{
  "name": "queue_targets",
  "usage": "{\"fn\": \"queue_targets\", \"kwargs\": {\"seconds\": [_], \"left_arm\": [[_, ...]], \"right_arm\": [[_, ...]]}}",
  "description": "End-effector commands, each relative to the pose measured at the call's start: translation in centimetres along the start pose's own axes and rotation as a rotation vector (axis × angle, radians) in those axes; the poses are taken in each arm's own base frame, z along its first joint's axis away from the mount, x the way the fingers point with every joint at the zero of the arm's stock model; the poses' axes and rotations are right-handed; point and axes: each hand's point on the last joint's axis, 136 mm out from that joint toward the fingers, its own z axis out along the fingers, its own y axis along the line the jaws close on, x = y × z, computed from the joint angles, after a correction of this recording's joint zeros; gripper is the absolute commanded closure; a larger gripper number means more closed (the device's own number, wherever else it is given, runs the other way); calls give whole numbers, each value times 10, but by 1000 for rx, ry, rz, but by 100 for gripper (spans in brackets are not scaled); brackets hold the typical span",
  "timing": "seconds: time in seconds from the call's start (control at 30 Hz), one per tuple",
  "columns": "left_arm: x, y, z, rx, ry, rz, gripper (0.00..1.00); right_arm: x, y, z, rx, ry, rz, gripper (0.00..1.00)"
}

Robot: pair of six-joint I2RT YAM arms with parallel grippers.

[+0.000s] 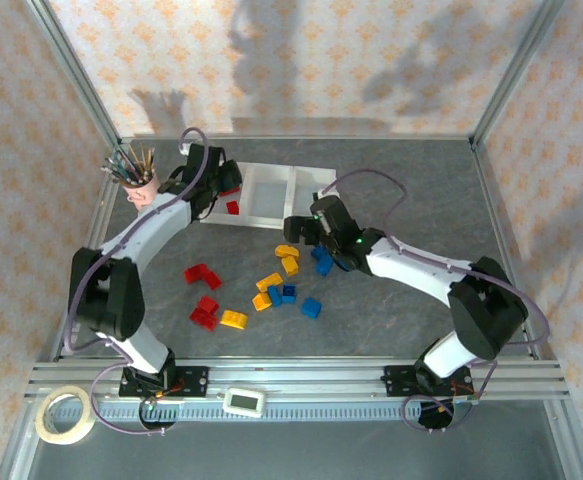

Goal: Sort the legos into containers by color
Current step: Pick up the lego from the middle-left of the table.

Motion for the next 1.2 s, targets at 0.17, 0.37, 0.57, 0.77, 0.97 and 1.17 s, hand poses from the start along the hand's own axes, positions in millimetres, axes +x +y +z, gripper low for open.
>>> {"fn": "queue_targets", "kwargs": {"seconds": [0.17,0.37,0.57,0.77,0.97,1.17], "left_arm": [[65,46,-42,-44,57,-24,20],[107,95,-60,-169,81,-73,15],[143,126,-55,-272,147,-91,6],[173,143,-47,-327,207,-126,2],[189,153,-44,-360,230,-134,2],[204,147,-36,-313,273,-158,8]], "right_arm": [[23,12,-14,-84,35,-8,0],[46,32,-12,-145,59,-41,0],[58,57,-8,-178,62,-40,0],[71,63,3,-171,94,-42,0],[79,61,8,-161,114,-46,0],[80,60,13,-152,115,-50,0]]}}
